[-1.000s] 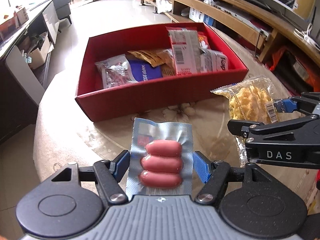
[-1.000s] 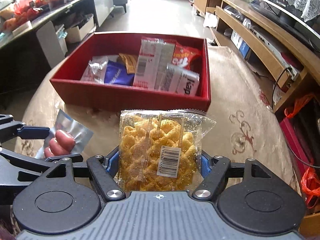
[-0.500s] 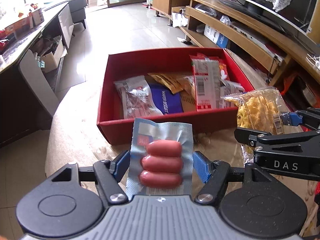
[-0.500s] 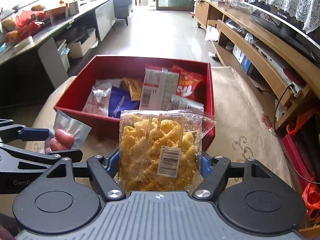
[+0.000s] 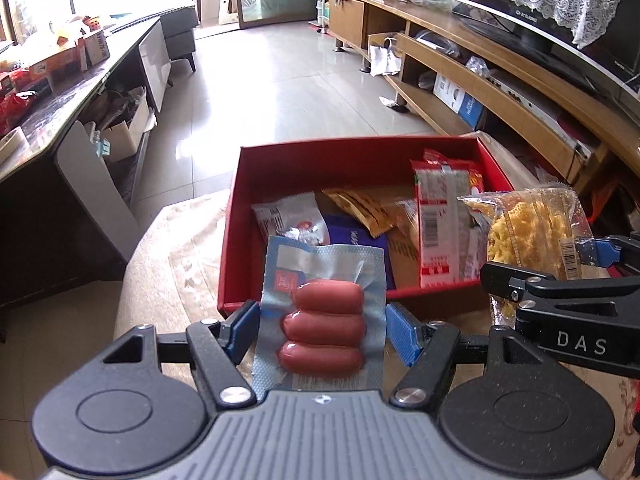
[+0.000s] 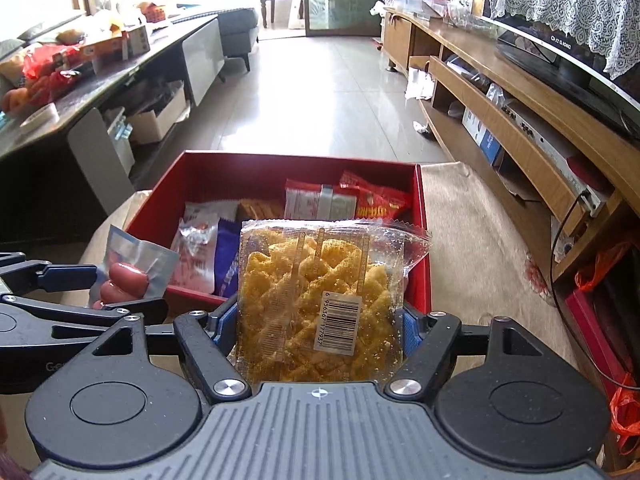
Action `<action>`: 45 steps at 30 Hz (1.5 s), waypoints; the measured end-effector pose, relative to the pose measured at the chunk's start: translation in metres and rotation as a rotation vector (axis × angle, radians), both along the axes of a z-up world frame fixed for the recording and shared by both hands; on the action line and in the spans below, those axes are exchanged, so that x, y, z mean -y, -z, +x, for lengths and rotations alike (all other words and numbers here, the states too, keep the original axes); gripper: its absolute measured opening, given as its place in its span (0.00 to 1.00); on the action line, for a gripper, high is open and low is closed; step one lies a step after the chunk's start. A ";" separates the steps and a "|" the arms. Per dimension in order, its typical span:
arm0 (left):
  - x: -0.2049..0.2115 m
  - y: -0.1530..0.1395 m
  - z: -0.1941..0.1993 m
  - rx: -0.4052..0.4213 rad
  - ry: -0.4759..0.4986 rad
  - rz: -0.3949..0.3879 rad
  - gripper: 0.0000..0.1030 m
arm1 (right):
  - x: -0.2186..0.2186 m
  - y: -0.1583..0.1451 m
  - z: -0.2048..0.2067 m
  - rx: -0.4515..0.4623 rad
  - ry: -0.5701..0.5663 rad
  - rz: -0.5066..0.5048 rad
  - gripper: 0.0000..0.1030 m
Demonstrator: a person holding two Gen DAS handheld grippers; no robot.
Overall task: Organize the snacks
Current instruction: 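Carry the sausage pack with the left tool while the right tool carries the crisp bag to the box, then lower both tools into the box and open them to release the sausages and crisps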
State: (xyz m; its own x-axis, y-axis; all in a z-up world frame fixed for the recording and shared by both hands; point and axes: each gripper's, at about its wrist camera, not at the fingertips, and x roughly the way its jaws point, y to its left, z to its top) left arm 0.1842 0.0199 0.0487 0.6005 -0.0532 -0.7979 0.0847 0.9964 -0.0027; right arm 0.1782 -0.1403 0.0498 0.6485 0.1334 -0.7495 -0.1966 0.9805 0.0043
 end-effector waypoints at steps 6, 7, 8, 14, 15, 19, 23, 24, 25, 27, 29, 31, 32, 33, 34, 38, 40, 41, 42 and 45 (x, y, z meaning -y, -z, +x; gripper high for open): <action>0.001 -0.002 0.011 0.017 -0.007 0.033 0.62 | -0.004 -0.001 0.012 0.008 -0.004 -0.016 0.77; 0.002 -0.002 0.013 0.017 -0.009 0.038 0.62 | -0.004 -0.001 0.015 0.007 -0.004 -0.019 0.77; 0.002 -0.001 0.016 0.017 -0.012 0.042 0.62 | -0.005 -0.001 0.018 0.007 -0.004 -0.022 0.77; 0.001 0.001 0.029 0.014 -0.030 0.051 0.62 | -0.009 0.000 0.031 0.009 -0.003 -0.035 0.77; 0.001 0.001 0.031 0.013 -0.032 0.053 0.62 | -0.009 0.000 0.034 0.010 -0.003 -0.038 0.77; 0.002 0.004 0.041 0.008 -0.042 0.058 0.62 | -0.010 0.002 0.042 0.012 -0.005 -0.054 0.77; 0.004 0.005 0.050 0.006 -0.051 0.057 0.61 | -0.011 0.003 0.048 0.020 -0.005 -0.069 0.77; 0.004 0.005 0.052 0.006 -0.054 0.057 0.61 | -0.010 0.003 0.051 0.021 -0.004 -0.068 0.77; 0.005 0.005 0.054 0.007 -0.056 0.057 0.61 | -0.010 0.003 0.053 0.022 -0.002 -0.066 0.77; 0.005 0.006 0.058 0.006 -0.060 0.056 0.61 | -0.009 0.003 0.057 0.024 0.000 -0.067 0.77; 0.006 0.008 0.063 0.003 -0.064 0.056 0.61 | -0.009 0.005 0.060 0.027 0.000 -0.069 0.77; 0.006 0.011 0.067 -0.005 -0.069 0.058 0.61 | -0.010 0.007 0.064 0.028 -0.004 -0.073 0.77; 0.005 0.013 0.069 -0.010 -0.073 0.059 0.61 | -0.011 0.009 0.066 0.026 -0.007 -0.075 0.77; 0.005 0.015 0.072 -0.017 -0.077 0.060 0.61 | -0.012 0.010 0.068 0.025 -0.008 -0.077 0.77; 0.005 0.017 0.073 -0.022 -0.080 0.062 0.61 | -0.013 0.012 0.069 0.025 -0.011 -0.081 0.77; 0.006 0.024 0.082 -0.043 -0.091 0.070 0.61 | -0.016 0.019 0.075 0.020 -0.018 -0.090 0.77; 0.007 0.028 0.086 -0.053 -0.093 0.072 0.61 | -0.016 0.022 0.077 0.019 -0.019 -0.094 0.77; 0.008 0.030 0.087 -0.057 -0.093 0.074 0.60 | -0.016 0.023 0.078 0.019 -0.018 -0.096 0.77; 0.008 0.032 0.088 -0.062 -0.092 0.075 0.60 | -0.016 0.024 0.079 0.018 -0.018 -0.099 0.77; 0.011 0.037 0.090 -0.077 -0.084 0.083 0.60 | -0.015 0.028 0.082 0.008 -0.018 -0.110 0.77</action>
State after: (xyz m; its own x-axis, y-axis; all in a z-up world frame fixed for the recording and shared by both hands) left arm 0.2745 0.0091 0.0113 0.5368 0.0630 -0.8414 0.0034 0.9970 0.0768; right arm 0.2603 -0.1256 0.0223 0.6528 0.0622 -0.7549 -0.2140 0.9712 -0.1050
